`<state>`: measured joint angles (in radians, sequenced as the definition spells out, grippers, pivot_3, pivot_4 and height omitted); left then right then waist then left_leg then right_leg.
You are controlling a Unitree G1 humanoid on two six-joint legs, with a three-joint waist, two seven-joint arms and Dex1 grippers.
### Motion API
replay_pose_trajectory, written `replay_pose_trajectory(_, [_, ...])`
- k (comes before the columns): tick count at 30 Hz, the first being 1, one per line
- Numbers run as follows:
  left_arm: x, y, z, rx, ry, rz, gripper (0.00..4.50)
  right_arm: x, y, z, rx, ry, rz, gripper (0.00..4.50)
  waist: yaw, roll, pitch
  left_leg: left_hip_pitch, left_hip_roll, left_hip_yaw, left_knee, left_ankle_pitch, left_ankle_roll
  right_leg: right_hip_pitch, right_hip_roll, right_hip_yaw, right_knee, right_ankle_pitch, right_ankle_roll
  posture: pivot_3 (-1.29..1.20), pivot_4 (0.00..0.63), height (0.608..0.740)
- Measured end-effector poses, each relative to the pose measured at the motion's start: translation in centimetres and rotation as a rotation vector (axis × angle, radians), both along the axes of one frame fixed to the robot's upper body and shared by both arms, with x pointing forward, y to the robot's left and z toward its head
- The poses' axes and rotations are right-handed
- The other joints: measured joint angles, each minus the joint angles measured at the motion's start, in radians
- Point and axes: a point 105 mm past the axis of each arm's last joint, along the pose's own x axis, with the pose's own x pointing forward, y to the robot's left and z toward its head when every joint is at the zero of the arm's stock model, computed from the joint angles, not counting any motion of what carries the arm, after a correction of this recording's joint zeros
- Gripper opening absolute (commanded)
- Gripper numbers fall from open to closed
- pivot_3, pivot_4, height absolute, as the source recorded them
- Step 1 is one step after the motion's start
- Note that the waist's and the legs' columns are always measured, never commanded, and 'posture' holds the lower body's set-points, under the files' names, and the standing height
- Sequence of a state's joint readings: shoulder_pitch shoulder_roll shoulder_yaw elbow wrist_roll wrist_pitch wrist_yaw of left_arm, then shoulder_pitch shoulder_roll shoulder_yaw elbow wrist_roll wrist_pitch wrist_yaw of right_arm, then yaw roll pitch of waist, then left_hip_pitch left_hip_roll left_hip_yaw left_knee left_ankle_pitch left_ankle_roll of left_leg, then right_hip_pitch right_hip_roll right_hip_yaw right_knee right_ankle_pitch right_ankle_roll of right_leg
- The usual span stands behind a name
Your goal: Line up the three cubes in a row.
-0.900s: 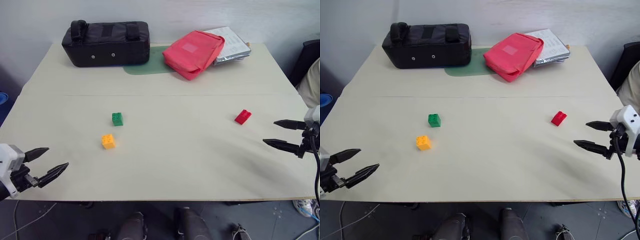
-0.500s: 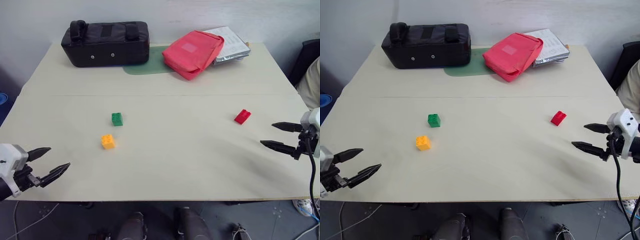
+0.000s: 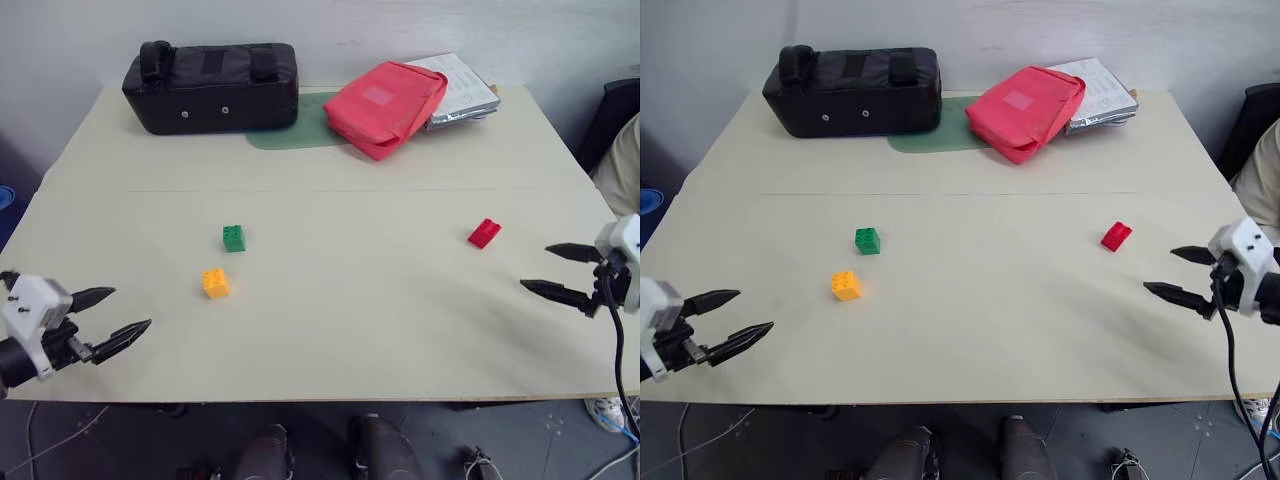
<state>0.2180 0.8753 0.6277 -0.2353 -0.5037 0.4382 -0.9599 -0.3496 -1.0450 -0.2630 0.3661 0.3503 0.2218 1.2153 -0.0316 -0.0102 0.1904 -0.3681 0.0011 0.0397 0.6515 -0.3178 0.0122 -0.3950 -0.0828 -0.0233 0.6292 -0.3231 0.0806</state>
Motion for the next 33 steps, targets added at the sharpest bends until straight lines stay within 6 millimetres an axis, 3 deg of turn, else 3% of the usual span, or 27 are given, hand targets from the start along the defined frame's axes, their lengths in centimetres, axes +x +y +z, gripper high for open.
replay_pose_trajectory(4, [1.1, -4.6, 2.4, -0.016, -0.004, -0.241, 4.49, 3.0, 1.8, 1.6, -0.02, -0.031, 0.028, 4.5, 0.0, 0.0, 0.0, -0.001, 0.0, 0.0, 0.0, 0.003, -0.005, -0.001, 0.0, 0.0, 0.0, 0.0, 0.0, 0.0, 0.15, 0.74])
replay_pose_trajectory(12, [1.4, -11.0, 5.1, -0.023, 0.016, -0.592, 4.49, 7.8, 3.1, 0.5, 0.025, 0.074, -0.056, 4.5, 0.0, 0.001, 0.0, -0.005, 0.0, 0.002, 0.002, 0.004, -0.006, -0.003, 0.003, 0.001, 0.001, 0.0, 0.0, 0.0, 0.15, 0.74])
replay_pose_trajectory(16, [1.4, -12.2, 5.7, -0.032, 0.018, -0.635, 4.49, 9.0, 2.2, -0.3, 0.021, 0.106, -0.174, 4.5, 0.0, 0.001, 0.0, -0.005, 0.0, 0.003, 0.002, 0.004, -0.005, -0.003, 0.003, 0.001, 0.003, 0.0, 0.0, 0.0, 0.15, 0.74])
replay_pose_trajectory(23, [0.7, -13.3, 6.2, -0.016, 0.002, -0.688, 4.49, 9.1, 2.2, -2.7, 0.01, 0.198, -0.2, 4.5, 0.0, 0.0, 0.0, -0.005, 0.001, 0.003, 0.009, 0.004, -0.005, -0.003, 0.004, 0.002, 0.007, 0.0, 0.0, 0.0, 0.15, 0.74])
replay_pose_trajectory(26, [0.8, -13.8, 7.1, 0.0, -0.034, -0.708, 4.5, 9.1, 2.5, -3.4, 0.008, 0.22, -0.192, 3.83, 0.0, 0.0, 0.0, -0.005, 0.0, 0.003, 0.011, 0.003, -0.005, -0.003, 0.004, 0.002, 0.008, 0.0, 0.0, 0.0, 0.15, 0.74])
replay_pose_trajectory(33, [1.0, -14.5, 7.5, -0.001, -0.054, -0.733, 4.5, 9.2, 2.4, -2.9, 0.003, 0.183, -0.183, 1.49, 0.001, 0.0, 0.0, -0.005, 0.001, 0.003, 0.011, 0.003, -0.005, -0.003, 0.004, 0.002, 0.012, 0.0, 0.0, 0.0, 0.15, 0.74])
